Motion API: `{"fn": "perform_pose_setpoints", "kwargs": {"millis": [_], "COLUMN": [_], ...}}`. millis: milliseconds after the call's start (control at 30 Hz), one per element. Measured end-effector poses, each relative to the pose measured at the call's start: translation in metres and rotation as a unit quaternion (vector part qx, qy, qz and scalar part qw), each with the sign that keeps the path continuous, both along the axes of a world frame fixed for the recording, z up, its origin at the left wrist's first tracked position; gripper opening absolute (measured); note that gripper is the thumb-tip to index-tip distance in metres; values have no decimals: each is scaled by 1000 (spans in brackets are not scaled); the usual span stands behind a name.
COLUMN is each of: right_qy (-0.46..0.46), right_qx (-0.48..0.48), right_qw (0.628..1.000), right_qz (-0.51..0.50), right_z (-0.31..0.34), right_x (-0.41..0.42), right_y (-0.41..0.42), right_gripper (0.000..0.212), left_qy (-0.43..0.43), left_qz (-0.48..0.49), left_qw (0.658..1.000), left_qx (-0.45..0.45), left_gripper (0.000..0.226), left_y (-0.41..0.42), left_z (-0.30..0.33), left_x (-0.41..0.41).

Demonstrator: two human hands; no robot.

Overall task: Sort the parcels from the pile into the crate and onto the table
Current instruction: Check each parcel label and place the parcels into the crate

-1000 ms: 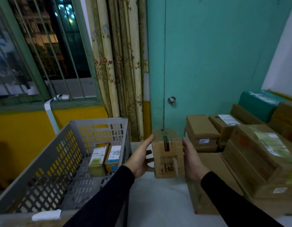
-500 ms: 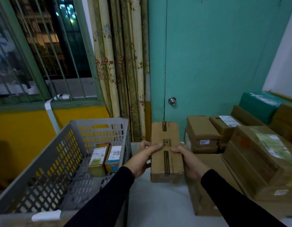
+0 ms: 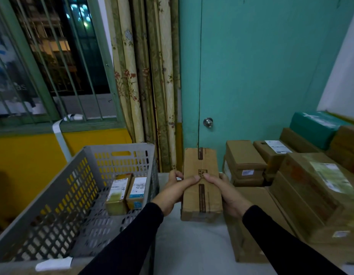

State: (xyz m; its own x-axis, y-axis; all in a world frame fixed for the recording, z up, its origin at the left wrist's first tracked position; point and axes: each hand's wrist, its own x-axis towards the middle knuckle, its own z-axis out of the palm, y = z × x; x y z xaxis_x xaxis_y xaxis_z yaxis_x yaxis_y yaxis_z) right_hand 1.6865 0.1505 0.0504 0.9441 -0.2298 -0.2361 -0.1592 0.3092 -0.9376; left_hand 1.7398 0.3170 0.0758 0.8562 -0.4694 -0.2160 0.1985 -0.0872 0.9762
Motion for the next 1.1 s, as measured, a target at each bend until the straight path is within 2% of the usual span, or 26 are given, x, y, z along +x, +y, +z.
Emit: {"fn": "perform_pose_setpoints", "kwargs": {"millis": [167, 333, 400, 500, 667, 733, 800, 900, 967, 1033, 1100], "right_qy": [-3, -14, -33, -31, 23, 16, 11, -13, -11, -15, -21], "right_qx": [1, -22, -32, -29, 33, 63, 125, 172, 175, 167, 127], "right_qw": [1000, 1000, 999, 999, 999, 997, 991, 984, 984, 985, 992], "right_qz": [-9, 0, -7, -5, 14, 43, 48, 52, 40, 28, 15], "right_z": [1, 4, 5, 4, 2, 2, 4, 3, 1, -1, -2], "right_x": [2, 4, 5, 8, 10, 9, 7, 10, 12, 14, 19], "right_y": [2, 3, 5, 0, -9, -7, -5, -8, -11, -7, -2], "right_gripper": [57, 53, 59, 78, 56, 49, 47, 38, 39, 47, 52], "left_qy": [-8, -14, -8, 29, 94, 147, 192, 168, 88, -8, -43], "left_qz": [14, 34, 51, 58, 60, 59, 69, 85, 106, 127, 104], "left_qw": [1000, 999, 998, 995, 981, 963, 947, 969, 987, 992, 994], "left_qx": [9, -6, -24, -77, -156, -219, -247, -163, -79, 1, 7], "left_gripper": [58, 60, 57, 46, 56, 38, 36, 38, 38, 38, 49], "left_y": [-3, -3, -3, 0, 6, 6, 5, 3, 1, 3, 6], "left_z": [-2, -3, 0, 1, 1, 8, 8, 6, 6, 9, 9], "left_x": [4, 7, 8, 13, 15, 11, 14, 17, 19, 19, 18]}}
